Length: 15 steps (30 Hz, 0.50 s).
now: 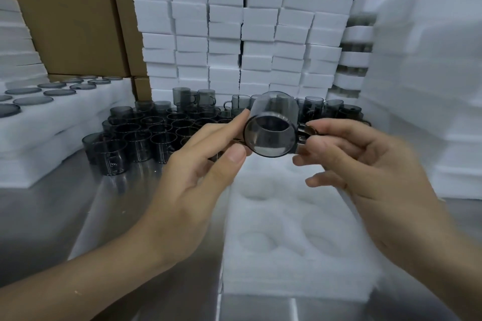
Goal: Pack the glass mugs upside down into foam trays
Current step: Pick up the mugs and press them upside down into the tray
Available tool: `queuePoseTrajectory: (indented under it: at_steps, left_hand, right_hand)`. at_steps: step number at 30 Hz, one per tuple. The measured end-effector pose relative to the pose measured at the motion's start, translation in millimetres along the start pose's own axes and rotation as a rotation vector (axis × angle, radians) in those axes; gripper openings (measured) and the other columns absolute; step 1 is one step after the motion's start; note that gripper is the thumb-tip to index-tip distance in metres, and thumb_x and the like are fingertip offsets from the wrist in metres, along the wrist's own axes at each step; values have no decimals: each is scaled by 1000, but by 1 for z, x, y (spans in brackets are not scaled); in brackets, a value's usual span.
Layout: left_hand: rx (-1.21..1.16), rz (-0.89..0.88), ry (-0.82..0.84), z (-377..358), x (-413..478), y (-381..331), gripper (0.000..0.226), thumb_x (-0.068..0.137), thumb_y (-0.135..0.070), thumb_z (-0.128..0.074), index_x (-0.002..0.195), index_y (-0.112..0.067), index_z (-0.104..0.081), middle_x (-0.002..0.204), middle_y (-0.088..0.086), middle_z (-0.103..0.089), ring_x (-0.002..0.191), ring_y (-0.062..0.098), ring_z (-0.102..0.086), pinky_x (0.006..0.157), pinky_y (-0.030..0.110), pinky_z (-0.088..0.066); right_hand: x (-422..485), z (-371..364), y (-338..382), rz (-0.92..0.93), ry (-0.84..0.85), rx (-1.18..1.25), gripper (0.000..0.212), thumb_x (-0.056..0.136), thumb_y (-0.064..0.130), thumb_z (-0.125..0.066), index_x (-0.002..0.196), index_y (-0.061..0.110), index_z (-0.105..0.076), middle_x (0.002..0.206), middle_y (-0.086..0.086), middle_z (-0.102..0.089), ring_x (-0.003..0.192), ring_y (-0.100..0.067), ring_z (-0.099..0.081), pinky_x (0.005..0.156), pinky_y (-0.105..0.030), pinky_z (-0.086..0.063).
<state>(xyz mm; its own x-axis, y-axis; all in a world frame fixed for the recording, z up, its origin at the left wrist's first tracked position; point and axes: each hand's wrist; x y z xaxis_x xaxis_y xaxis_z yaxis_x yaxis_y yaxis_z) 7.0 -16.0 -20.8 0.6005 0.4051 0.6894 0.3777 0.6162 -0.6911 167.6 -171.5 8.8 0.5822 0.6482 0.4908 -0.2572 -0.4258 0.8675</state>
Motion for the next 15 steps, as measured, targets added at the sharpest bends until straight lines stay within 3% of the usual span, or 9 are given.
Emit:
queuePoseTrajectory:
  at_steps: [6,12,15]
  left_hand:
    - [-6,15,-37,-1,-2,3,57,99,-44,-51,150,-22,-59,121,1,-70,108,13,-64,81,29,-49]
    - [-2,27,-54,0,-2,3,54,99,-46,-54,149,-29,-61,122,-2,-70,107,15,-67,81,26,-51]
    - [-22,26,-53,1,0,4,54,94,-45,-68,147,-39,-60,131,-6,-70,109,14,-70,81,28,-57]
  right_hand:
    - [2,2,0,-208,20,112,30,73,41,-82,95,21,-87,90,-7,-80,84,-18,-80,61,-21,-59]
    - [3,4,0,-225,26,134,31,71,38,-83,97,21,-87,97,-9,-82,87,-19,-81,60,-21,-59]
    - [3,4,-2,-166,31,112,35,71,29,-86,104,18,-84,97,-14,-81,89,-23,-81,59,-23,-59]
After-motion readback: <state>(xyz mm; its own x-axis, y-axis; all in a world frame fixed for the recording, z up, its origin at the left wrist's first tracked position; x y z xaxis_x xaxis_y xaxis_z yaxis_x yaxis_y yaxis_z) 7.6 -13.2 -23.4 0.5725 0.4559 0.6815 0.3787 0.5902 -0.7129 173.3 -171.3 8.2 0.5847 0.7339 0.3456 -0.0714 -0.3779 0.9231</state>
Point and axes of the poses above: each hand's wrist, its own x-axis towards the middle knuckle, its own z-axis out of the back of the hand, y = z × x
